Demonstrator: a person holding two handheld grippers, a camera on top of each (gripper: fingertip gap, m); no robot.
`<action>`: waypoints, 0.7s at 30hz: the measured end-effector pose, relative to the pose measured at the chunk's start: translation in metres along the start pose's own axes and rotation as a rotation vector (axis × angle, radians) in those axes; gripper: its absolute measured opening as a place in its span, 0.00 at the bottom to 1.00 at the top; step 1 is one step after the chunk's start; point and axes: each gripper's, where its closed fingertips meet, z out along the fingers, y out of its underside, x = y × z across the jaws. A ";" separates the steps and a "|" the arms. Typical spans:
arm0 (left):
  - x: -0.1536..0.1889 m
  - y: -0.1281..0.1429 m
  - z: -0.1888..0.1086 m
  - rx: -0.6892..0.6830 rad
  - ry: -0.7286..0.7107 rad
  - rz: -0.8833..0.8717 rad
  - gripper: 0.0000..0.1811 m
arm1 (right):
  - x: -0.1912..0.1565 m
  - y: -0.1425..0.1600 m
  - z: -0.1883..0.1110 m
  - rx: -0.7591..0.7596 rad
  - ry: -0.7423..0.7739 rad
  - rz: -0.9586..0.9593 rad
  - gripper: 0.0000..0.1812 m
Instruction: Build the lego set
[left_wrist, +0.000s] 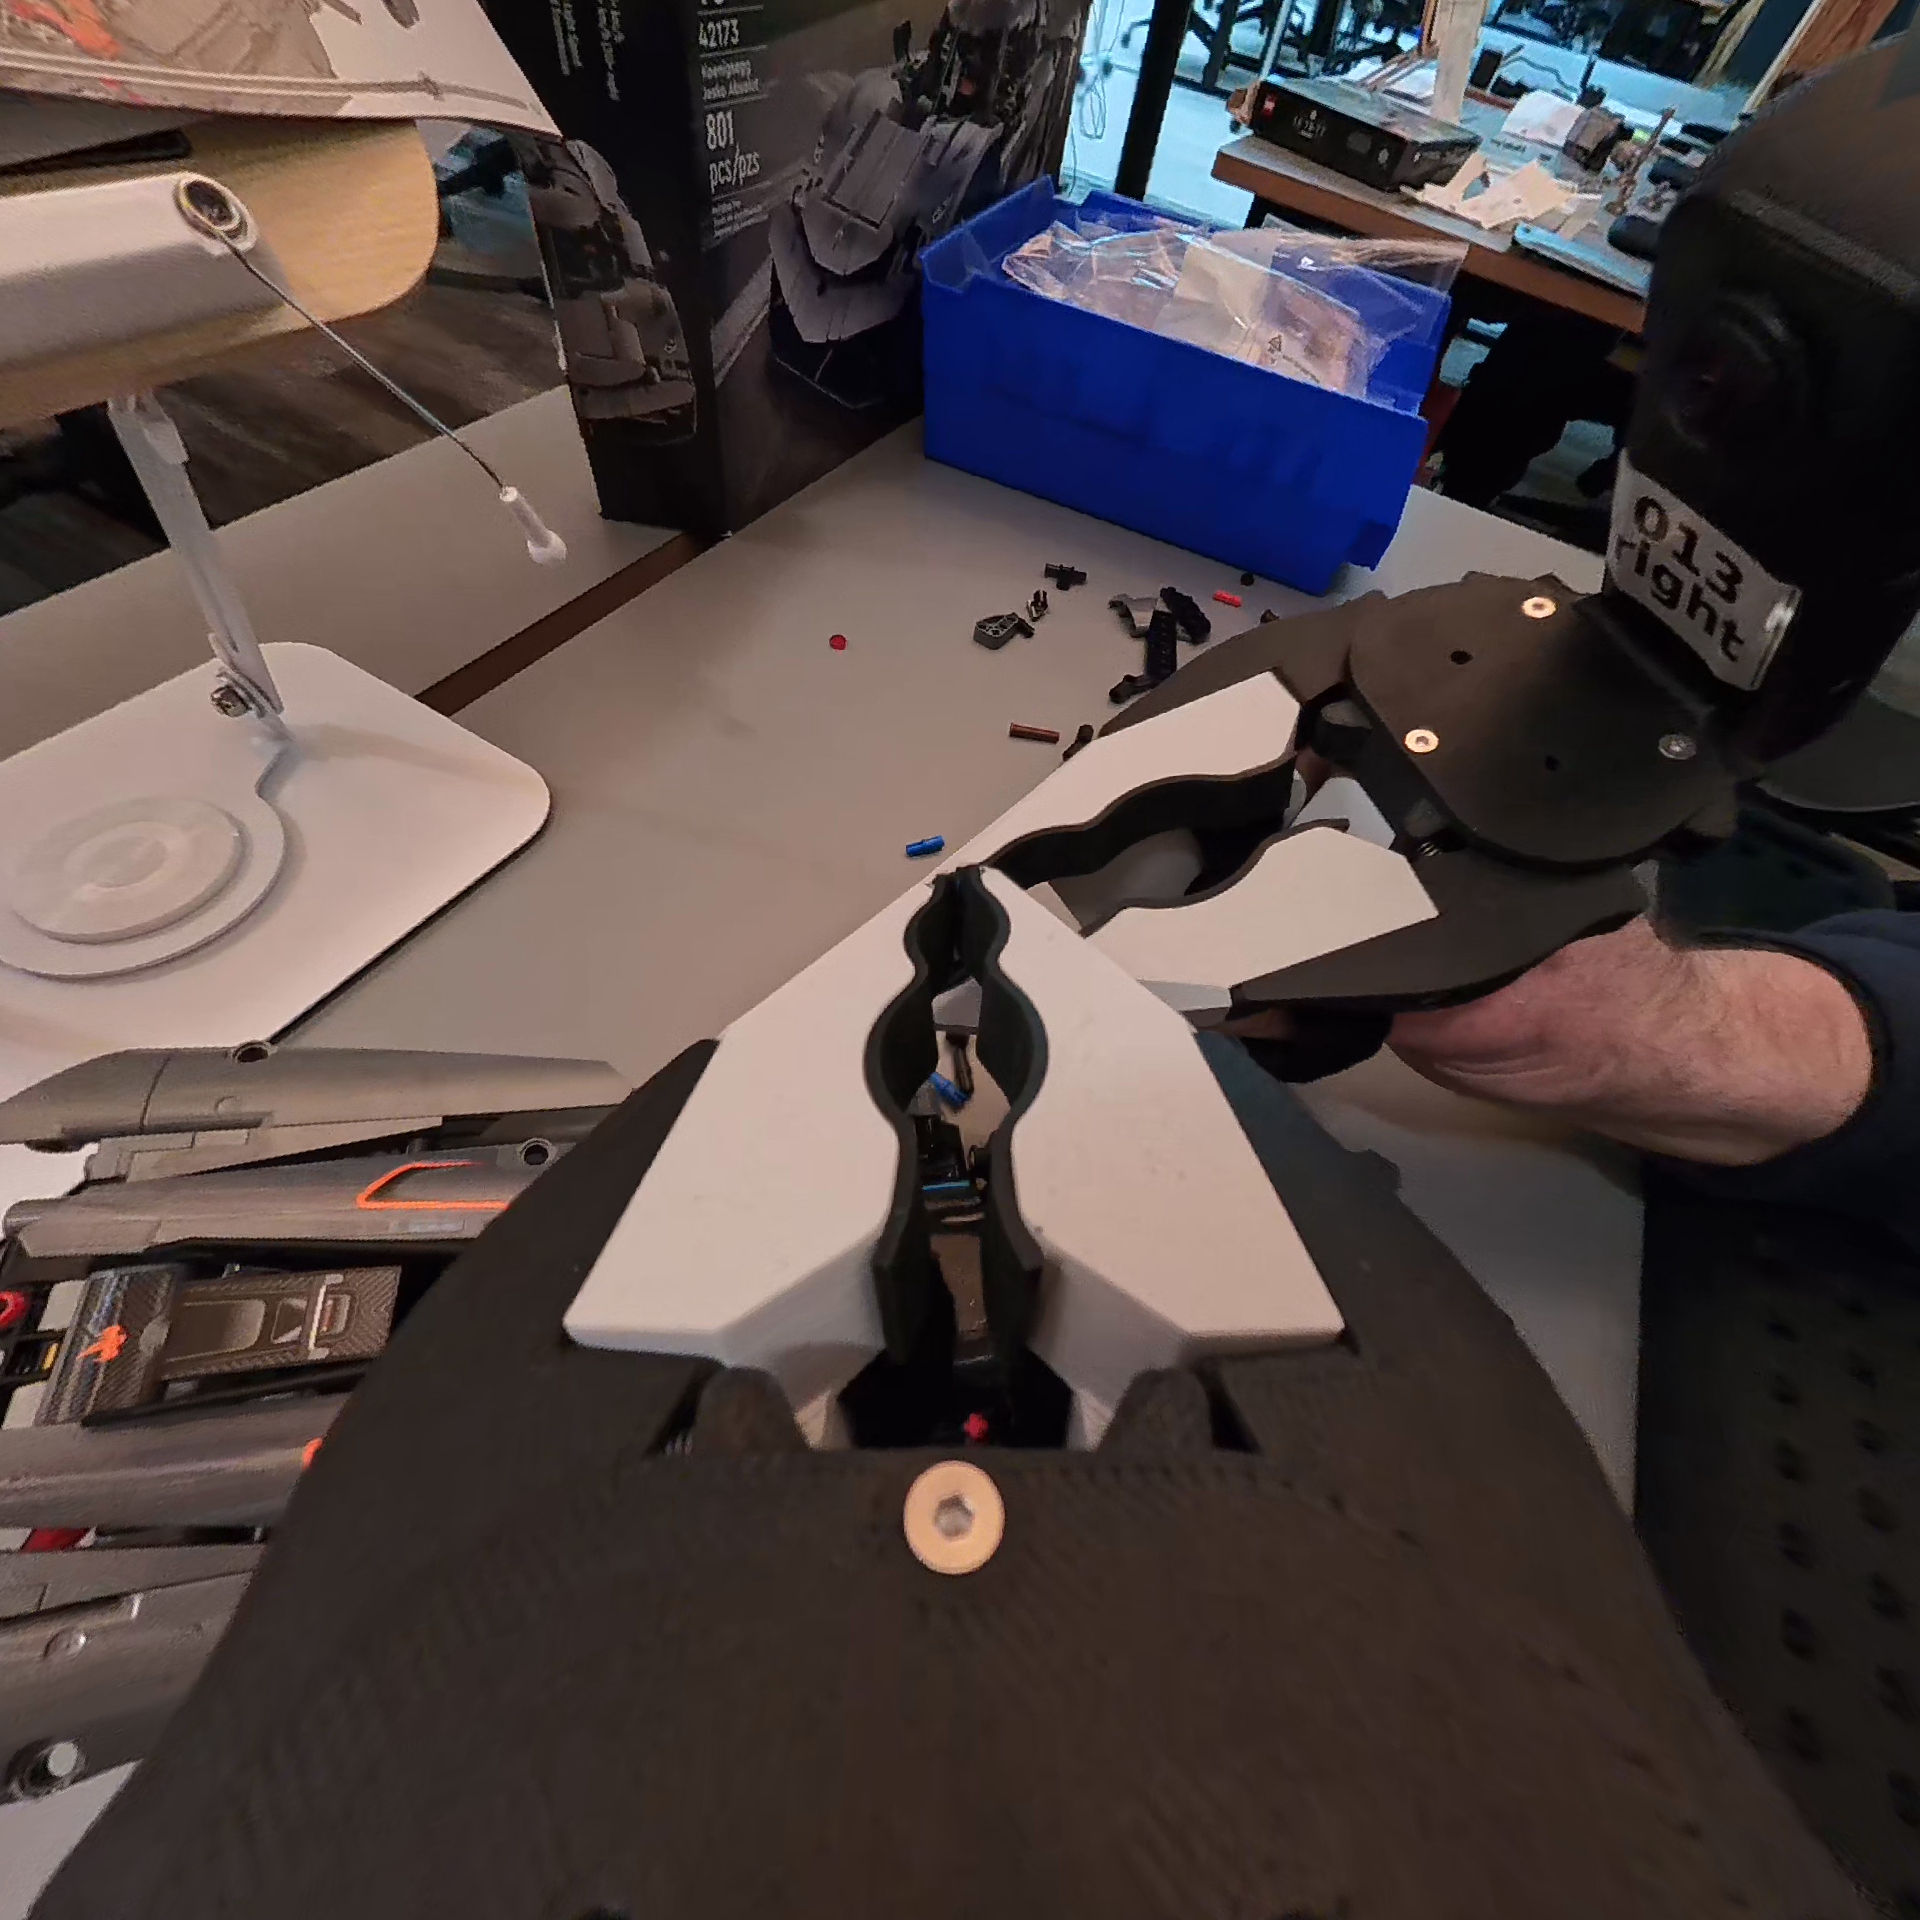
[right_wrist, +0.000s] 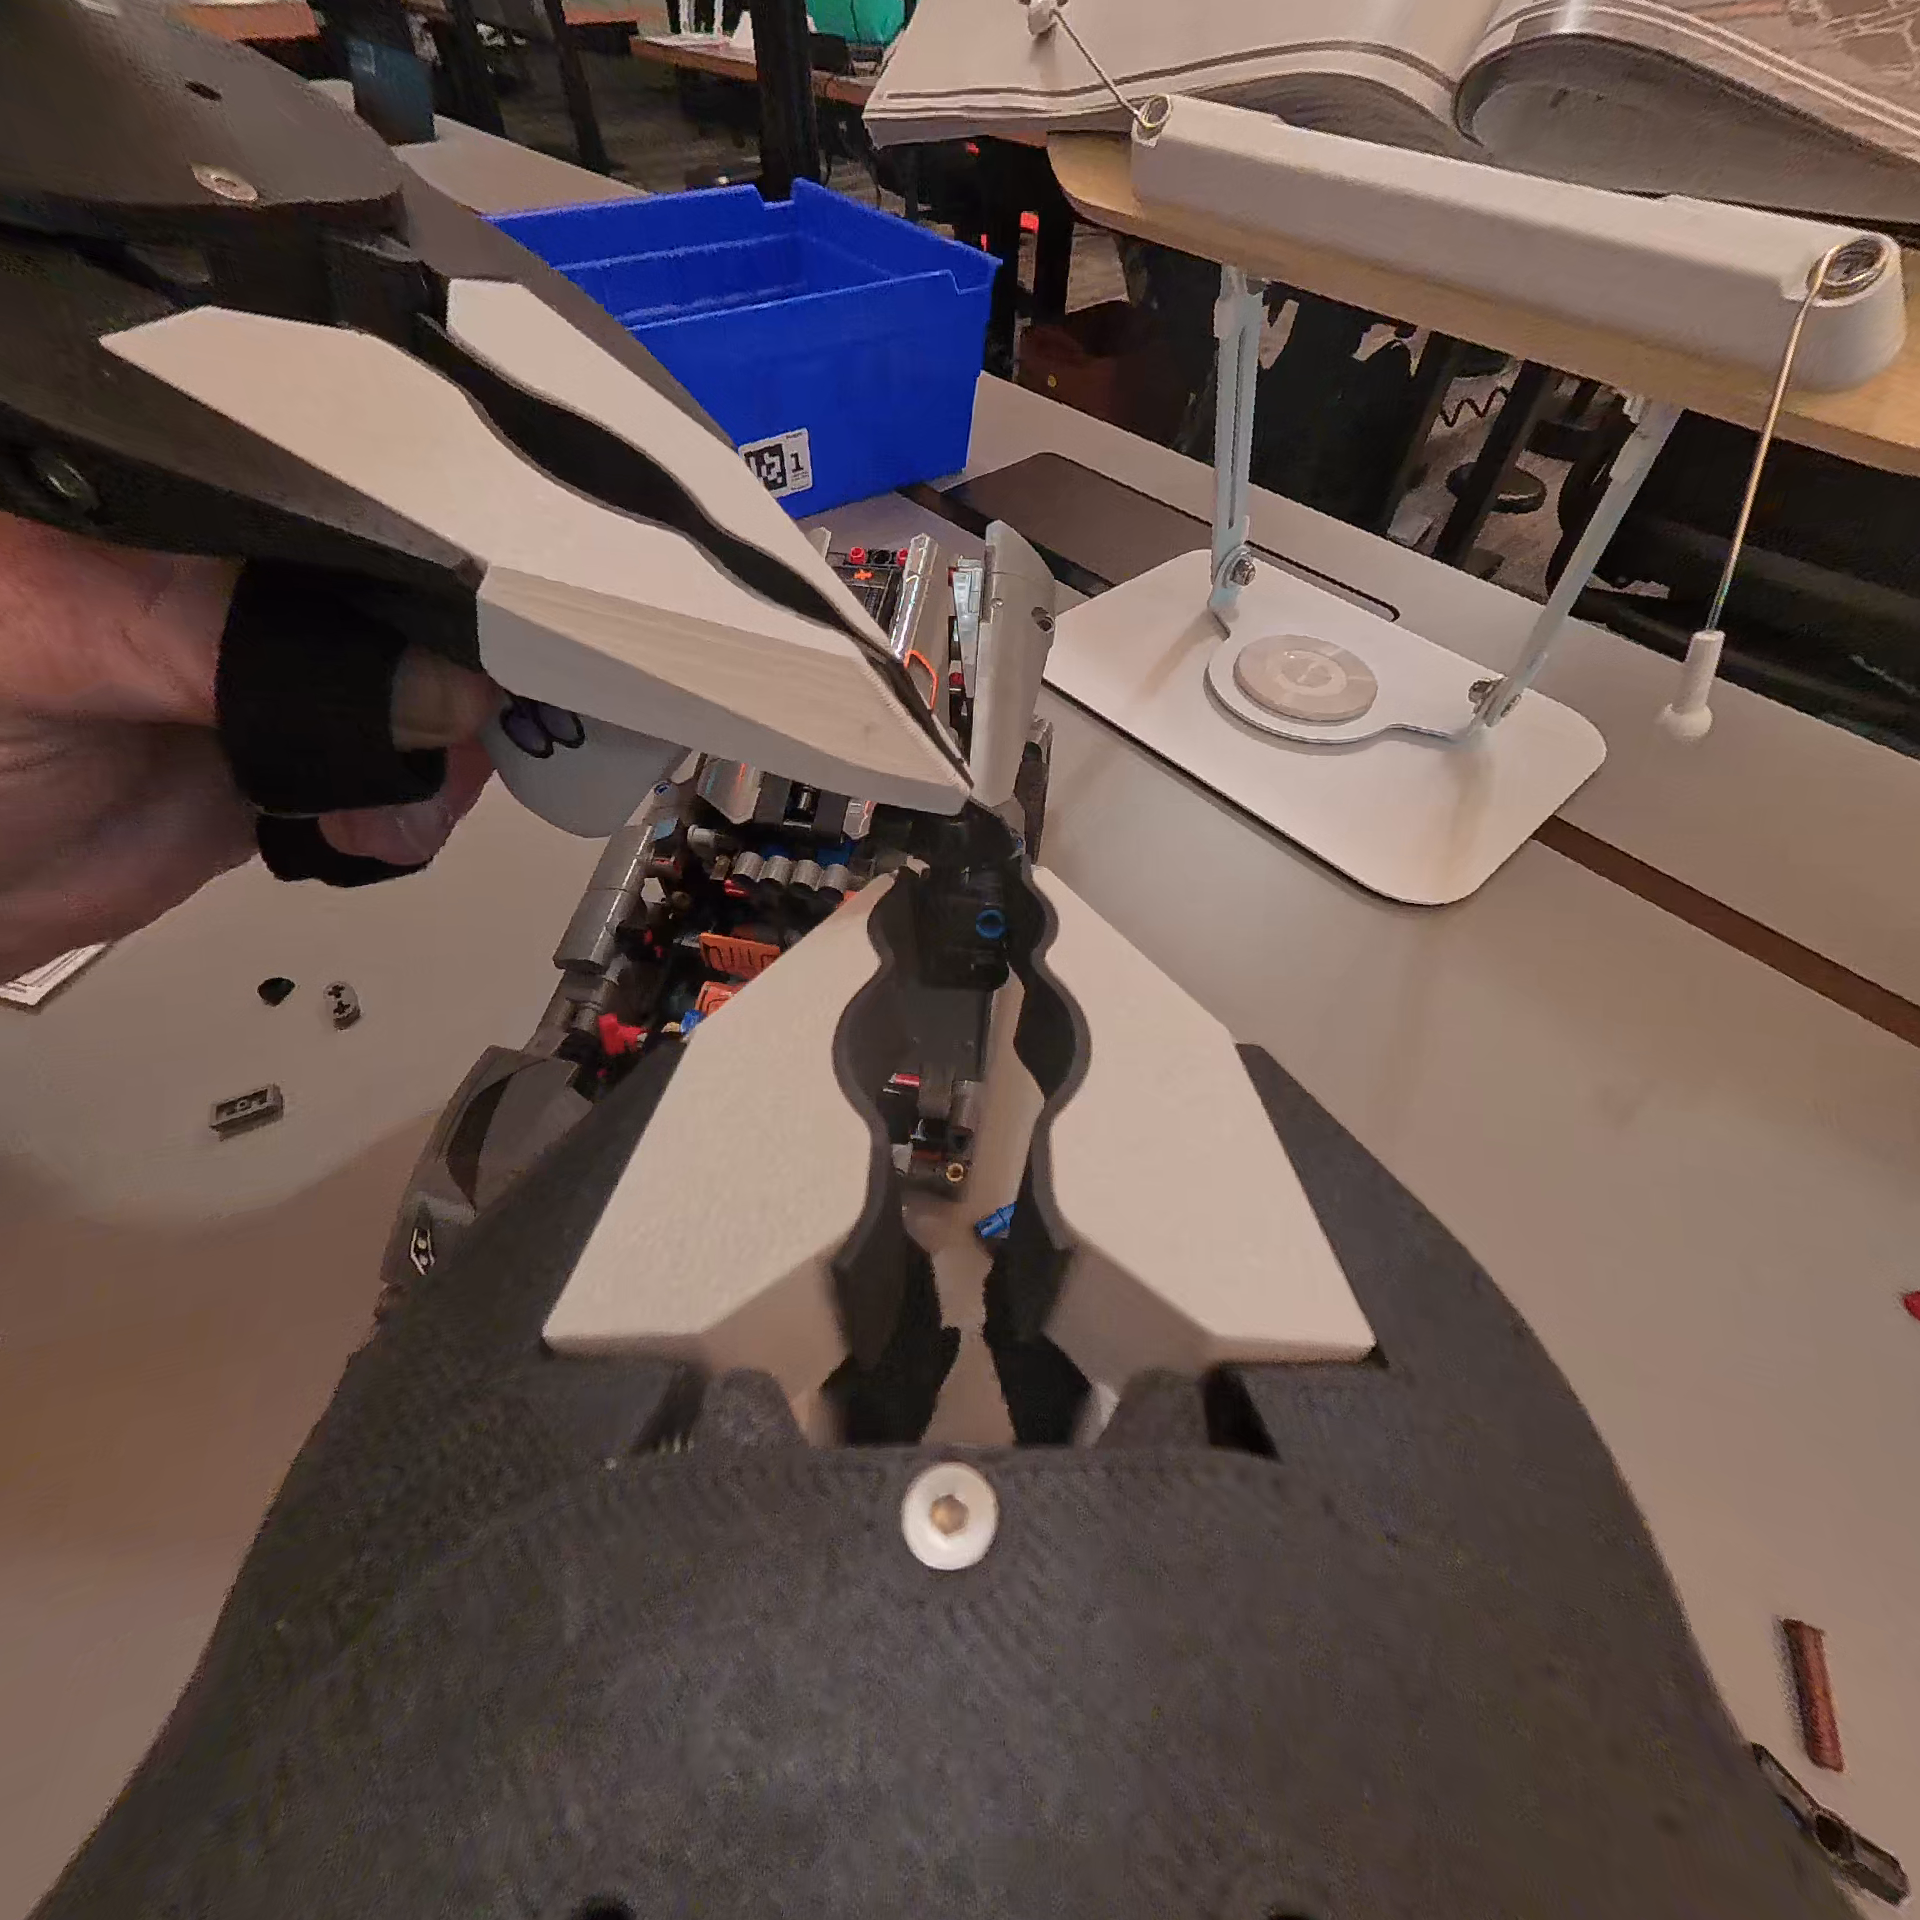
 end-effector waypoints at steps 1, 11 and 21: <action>-0.001 0.000 -0.001 0.003 0.007 -0.017 0.00 | -0.001 0.000 0.000 0.002 0.000 -0.004 0.08; -0.025 -0.049 -0.043 0.205 -0.070 -0.055 0.00 | 0.004 0.008 -0.002 -0.007 0.004 0.018 0.08; 0.015 0.050 -0.084 -0.262 0.028 0.138 0.00 | 0.003 0.006 -0.004 -0.016 -0.049 -0.001 0.11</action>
